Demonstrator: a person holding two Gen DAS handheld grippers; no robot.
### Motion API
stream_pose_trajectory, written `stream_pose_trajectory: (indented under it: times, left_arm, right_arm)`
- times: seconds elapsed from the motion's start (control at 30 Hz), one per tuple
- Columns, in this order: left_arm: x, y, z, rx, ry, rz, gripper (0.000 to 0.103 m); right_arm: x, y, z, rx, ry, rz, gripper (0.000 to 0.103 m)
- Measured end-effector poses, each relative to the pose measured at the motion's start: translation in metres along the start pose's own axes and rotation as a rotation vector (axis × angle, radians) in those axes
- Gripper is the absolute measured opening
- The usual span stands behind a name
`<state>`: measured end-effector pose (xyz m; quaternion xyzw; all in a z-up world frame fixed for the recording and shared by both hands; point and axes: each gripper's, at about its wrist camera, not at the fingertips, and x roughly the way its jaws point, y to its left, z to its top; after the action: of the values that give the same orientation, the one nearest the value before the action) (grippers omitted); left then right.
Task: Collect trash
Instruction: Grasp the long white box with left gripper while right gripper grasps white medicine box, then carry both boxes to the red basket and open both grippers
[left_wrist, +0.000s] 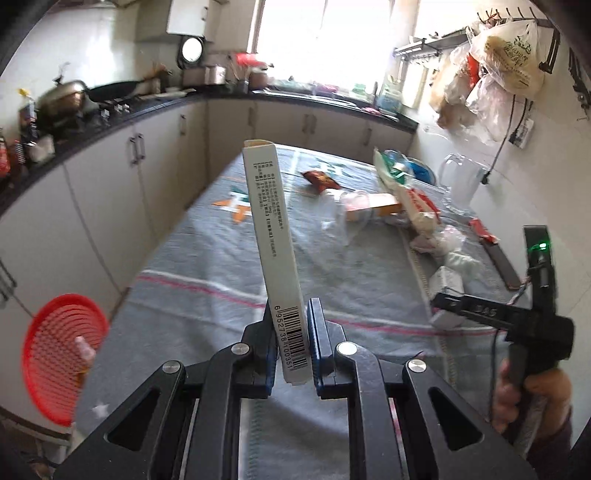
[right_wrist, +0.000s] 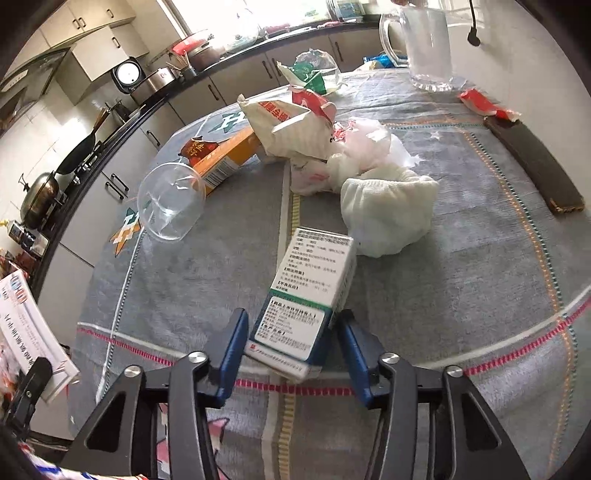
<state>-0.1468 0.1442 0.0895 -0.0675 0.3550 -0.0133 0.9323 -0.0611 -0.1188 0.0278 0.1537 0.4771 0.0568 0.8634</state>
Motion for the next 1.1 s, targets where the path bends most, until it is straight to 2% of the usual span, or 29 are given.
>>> stream_pose_trajectory:
  times: [0.23,0.47,0.77,1.1]
  left_arm:
    - [-0.02,0.015,-0.02,-0.021,-0.024,0.069,0.014]
    - [-0.029,0.024,-0.033,-0.04,-0.021,0.16,0.014]
    - [-0.048,0.027,-0.04,-0.022,-0.062,0.262,0.014]
    - [-0.062,0.033,-0.043,-0.022,-0.088,0.312,0.014]
  right_arm:
    - [-0.021,0.007,-0.023,-0.064,-0.034,0.006,0.043]
    - [-0.054,0.027,-0.047,-0.142,-0.108,0.072,0.043]
    - [-0.088,0.059,-0.076,-0.272,-0.169,0.166,0.043]
    - [-0.1,0.077,-0.093,-0.342,-0.18,0.198,0.043]
